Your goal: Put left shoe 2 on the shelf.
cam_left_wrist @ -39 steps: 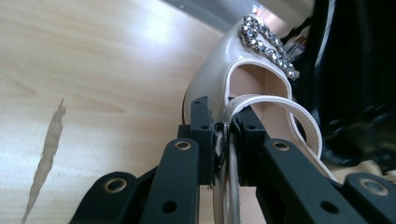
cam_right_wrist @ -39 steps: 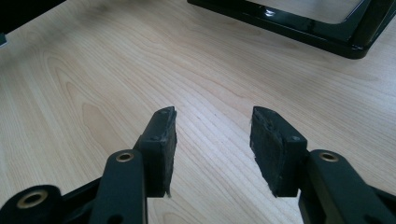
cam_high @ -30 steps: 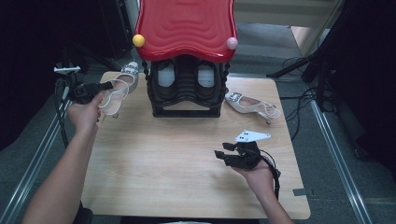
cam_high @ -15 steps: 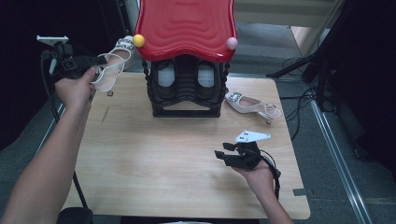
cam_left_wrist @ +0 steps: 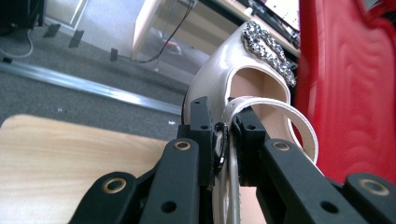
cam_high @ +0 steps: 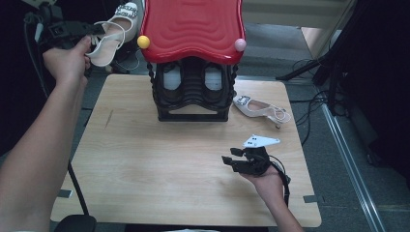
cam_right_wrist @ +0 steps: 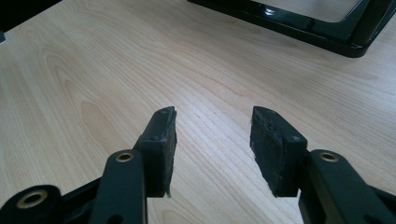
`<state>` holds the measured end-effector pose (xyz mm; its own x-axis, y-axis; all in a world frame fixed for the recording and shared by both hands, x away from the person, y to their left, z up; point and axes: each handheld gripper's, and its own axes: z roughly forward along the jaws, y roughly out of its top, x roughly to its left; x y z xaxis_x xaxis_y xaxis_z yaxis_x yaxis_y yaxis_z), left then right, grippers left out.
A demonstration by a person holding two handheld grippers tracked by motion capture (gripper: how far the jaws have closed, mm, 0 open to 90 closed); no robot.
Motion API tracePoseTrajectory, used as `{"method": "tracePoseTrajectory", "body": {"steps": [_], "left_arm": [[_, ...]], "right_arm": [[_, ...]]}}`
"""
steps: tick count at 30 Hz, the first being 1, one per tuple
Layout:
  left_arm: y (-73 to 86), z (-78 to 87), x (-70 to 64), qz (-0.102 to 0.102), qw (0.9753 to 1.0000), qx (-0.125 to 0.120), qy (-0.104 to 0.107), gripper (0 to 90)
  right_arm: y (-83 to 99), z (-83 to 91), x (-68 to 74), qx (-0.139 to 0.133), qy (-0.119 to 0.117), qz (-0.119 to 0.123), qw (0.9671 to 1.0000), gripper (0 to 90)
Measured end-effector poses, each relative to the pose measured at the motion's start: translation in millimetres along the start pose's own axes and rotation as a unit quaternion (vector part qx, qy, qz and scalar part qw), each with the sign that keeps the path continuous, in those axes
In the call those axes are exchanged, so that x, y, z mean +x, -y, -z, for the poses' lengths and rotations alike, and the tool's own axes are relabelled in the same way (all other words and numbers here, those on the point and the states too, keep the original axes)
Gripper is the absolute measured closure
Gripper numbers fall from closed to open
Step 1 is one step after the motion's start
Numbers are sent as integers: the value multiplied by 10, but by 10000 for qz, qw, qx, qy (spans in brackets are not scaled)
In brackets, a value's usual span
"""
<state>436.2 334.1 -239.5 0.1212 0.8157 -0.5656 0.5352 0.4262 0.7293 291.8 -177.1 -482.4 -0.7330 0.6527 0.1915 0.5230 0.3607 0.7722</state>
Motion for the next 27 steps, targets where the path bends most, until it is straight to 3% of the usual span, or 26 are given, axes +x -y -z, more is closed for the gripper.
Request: {"method": "tracePoseTrajectory", "body": {"steps": [5,13,23,27], "left_arm": [[-158,75,-205,-100,9998,-138,47,814],[-327,57,-572,-59,9994,-199,274,813],[-300,-192,-1052,-227,9983,-105,522,812],[-265,-288,-1167,-290,9978,-32,590,812]], "right_arm": [[-1,1,0,4,7,-2,10000,521],[1,5,-4,1,14,19,10000,521],[6,41,-18,-46,15,6,10000,521],[10,46,-8,-23,19,8,10000,520]]}}
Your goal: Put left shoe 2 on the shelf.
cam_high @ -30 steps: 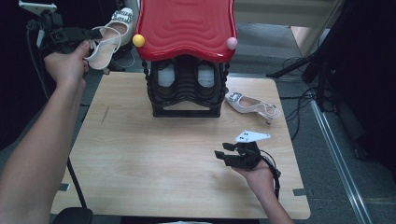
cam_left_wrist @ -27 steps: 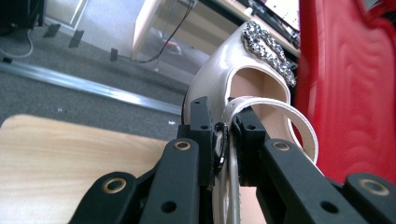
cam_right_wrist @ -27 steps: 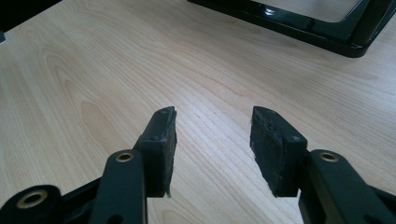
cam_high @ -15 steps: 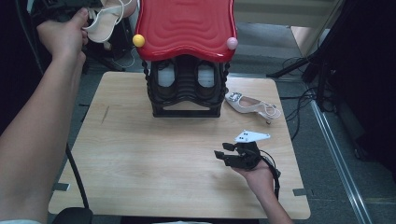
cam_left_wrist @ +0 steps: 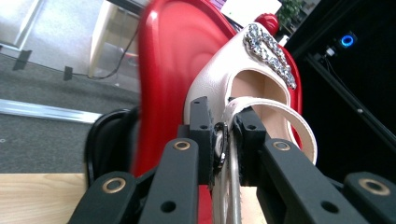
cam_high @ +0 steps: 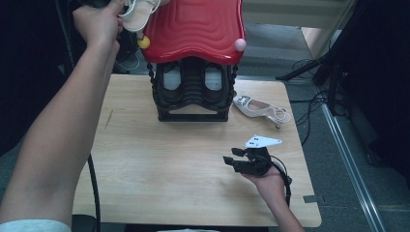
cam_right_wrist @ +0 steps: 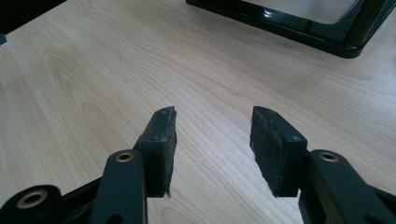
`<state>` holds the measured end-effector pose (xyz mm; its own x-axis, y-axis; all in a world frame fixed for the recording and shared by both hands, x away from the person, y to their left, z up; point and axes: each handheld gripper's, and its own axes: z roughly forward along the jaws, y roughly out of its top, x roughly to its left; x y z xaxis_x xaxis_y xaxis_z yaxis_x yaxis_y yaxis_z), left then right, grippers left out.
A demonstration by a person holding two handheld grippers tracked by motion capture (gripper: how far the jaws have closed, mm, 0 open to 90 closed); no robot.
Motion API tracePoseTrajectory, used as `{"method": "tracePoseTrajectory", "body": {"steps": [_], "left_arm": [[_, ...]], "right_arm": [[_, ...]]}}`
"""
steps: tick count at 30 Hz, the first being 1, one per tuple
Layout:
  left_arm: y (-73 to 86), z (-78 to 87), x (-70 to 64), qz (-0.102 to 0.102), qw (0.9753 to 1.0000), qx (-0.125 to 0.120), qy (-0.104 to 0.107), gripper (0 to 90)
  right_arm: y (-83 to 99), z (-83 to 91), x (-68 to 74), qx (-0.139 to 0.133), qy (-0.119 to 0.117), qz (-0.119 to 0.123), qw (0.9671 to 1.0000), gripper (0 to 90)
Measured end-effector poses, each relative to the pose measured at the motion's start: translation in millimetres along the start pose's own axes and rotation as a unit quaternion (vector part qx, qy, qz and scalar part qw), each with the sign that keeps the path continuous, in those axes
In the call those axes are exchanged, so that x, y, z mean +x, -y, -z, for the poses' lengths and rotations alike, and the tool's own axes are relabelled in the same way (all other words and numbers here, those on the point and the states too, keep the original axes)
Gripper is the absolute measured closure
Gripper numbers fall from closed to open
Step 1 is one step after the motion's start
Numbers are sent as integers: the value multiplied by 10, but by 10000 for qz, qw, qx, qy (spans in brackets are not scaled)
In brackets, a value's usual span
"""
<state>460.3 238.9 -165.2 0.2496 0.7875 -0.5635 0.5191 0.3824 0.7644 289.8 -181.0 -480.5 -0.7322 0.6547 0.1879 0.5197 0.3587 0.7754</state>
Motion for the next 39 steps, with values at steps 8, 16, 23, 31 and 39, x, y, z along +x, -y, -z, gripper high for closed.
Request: {"method": "tracePoseTrajectory", "body": {"steps": [8,16,23,31,39], "left_arm": [[116,-271,-151,-65,9999,110,97,810],[260,-504,-153,-1,9999,108,75,810],[341,-567,-123,41,9999,54,126,801],[357,-544,-133,-70,9997,135,191,747],[335,-466,-136,-126,9988,259,405,645]], "right_arm": [[12,11,3,-25,10,14,10000,521],[32,38,-13,-42,47,-25,10000,521],[50,53,-20,-43,70,-45,10000,521],[48,38,-6,-7,73,-33,10000,520],[49,38,-15,1,96,-45,9999,519]]}}
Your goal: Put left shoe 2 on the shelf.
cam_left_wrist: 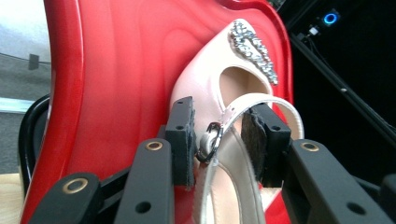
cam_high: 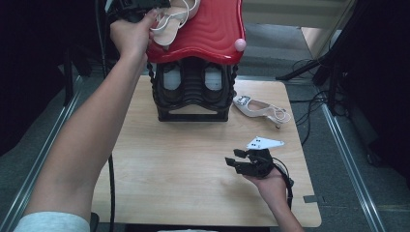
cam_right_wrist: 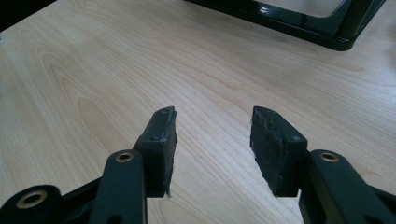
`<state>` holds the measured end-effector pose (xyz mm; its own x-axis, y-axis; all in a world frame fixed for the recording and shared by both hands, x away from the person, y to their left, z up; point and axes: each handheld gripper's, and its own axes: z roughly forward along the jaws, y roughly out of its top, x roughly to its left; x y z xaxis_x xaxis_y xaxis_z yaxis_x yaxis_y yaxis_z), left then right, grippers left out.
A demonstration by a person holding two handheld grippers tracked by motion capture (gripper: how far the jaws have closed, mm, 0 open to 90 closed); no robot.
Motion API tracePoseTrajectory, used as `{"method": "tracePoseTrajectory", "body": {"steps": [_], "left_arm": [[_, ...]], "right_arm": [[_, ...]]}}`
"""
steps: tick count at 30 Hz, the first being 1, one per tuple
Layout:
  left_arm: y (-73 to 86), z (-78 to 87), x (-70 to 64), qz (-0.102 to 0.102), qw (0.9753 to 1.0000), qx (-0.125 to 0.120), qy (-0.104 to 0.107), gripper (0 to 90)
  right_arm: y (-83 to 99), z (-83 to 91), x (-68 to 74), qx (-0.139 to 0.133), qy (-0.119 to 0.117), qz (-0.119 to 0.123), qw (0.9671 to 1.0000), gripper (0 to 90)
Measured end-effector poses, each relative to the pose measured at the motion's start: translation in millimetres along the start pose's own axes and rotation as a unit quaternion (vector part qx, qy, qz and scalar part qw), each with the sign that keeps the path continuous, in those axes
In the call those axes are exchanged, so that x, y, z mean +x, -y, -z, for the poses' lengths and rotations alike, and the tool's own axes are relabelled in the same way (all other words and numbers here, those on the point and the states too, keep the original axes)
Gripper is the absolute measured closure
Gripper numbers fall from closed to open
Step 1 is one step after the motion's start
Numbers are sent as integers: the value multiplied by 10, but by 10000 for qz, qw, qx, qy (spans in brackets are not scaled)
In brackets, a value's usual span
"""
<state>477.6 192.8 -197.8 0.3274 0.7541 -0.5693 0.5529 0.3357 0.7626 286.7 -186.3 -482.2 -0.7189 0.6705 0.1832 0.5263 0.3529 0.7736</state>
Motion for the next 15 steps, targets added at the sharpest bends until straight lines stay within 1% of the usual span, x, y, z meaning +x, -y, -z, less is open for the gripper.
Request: {"method": "tracePoseTrajectory", "body": {"steps": [1,3,5,7,8,10,11,12,13,15], "left_arm": [[-5,23,-10,1,10000,-12,45,642],[-20,63,-39,-65,9999,60,97,625],[-32,118,-61,-138,9998,13,119,614],[-51,167,-65,-121,9998,-1,174,613],[-67,200,-66,-141,9997,29,178,613],[-85,245,-64,-205,9997,29,135,616],[-105,295,-50,-306,9995,37,30,616],[-112,313,-33,-356,9993,78,-4,617],[-112,313,-33,-356,9993,78,-4,616],[-114,348,19,-353,9993,91,-45,614]], "right_arm": [[0,1,-1,-2,1,-5,10000,519],[0,0,-2,-3,10,-5,10000,519],[0,-1,0,6,7,-2,10000,519],[-1,-4,3,6,12,7,10000,519],[-1,-5,6,10,15,6,10000,519],[-2,-8,9,17,12,-3,10000,519],[-2,-9,8,21,7,-5,10000,519],[-2,-9,7,22,12,-4,10000,519],[-2,-9,7,22,12,-4,10000,519],[-1,-6,0,10,14,3,10000,519]]}}
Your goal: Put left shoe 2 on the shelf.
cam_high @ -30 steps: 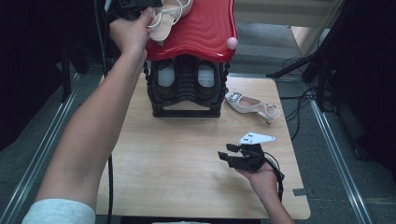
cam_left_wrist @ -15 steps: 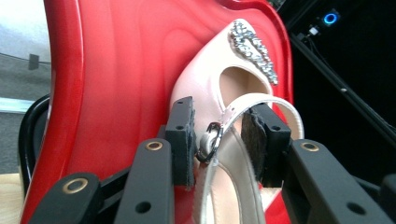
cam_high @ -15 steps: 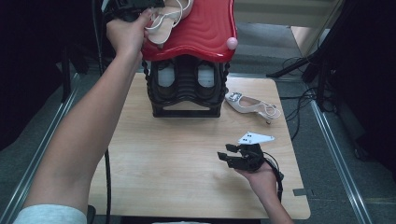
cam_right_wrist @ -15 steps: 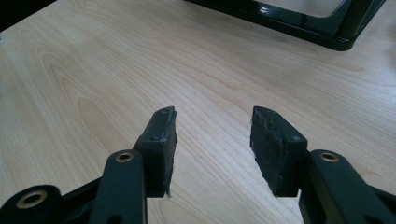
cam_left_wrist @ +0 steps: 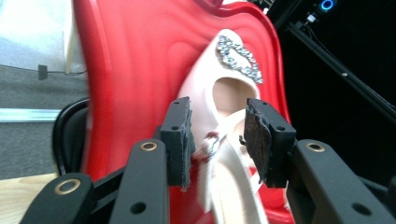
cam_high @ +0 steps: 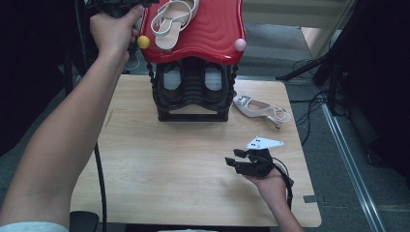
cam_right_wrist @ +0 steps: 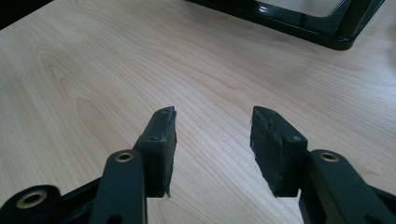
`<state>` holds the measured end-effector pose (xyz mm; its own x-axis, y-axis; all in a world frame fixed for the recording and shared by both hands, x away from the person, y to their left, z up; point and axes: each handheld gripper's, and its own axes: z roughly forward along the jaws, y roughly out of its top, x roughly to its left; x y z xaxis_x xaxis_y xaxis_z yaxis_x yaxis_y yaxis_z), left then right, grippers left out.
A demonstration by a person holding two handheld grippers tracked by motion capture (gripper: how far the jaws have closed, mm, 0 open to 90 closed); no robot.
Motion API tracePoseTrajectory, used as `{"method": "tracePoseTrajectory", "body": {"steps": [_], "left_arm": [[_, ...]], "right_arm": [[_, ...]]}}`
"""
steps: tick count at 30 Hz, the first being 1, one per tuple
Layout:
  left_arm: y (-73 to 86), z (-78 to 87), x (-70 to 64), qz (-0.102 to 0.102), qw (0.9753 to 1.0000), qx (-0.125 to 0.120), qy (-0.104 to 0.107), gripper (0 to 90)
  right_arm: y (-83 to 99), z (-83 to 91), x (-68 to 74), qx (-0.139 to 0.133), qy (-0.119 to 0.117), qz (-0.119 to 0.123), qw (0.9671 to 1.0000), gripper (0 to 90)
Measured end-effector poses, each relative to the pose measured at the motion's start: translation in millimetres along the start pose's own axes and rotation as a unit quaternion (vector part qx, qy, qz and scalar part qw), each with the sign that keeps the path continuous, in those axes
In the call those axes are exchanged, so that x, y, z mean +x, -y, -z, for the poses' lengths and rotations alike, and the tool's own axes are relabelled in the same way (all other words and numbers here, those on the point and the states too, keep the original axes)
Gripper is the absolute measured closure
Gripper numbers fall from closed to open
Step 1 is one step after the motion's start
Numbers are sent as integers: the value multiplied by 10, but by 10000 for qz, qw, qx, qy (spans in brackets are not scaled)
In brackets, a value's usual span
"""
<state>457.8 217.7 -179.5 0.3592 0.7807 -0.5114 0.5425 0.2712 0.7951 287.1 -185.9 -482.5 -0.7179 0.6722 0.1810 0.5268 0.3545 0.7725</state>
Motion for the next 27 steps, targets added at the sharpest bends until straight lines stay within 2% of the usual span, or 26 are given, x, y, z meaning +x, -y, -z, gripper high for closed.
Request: {"method": "tracePoseTrajectory", "body": {"steps": [5,13,16,19,20,24,27], "left_arm": [[29,59,179,65,9998,146,-133,613],[95,202,468,34,9990,208,-382,603],[160,241,575,48,9991,151,-389,593],[241,265,687,-18,9987,221,-457,593],[311,261,768,16,9986,251,-468,592],[425,259,867,22,9983,289,-505,586],[551,244,946,-132,9972,319,-667,583]], "right_arm": [[1,2,-13,-13,10,-16,10000,519],[-5,-10,-17,-7,22,10,10000,519],[-9,-15,-14,10,5,2,10000,518],[-14,-19,-15,7,3,4,10000,517],[-15,-17,-15,11,-3,-12,10000,517],[-16,-21,-20,7,-5,-30,10000,515],[-17,-24,-20,10,-2,-28,10000,513]]}}
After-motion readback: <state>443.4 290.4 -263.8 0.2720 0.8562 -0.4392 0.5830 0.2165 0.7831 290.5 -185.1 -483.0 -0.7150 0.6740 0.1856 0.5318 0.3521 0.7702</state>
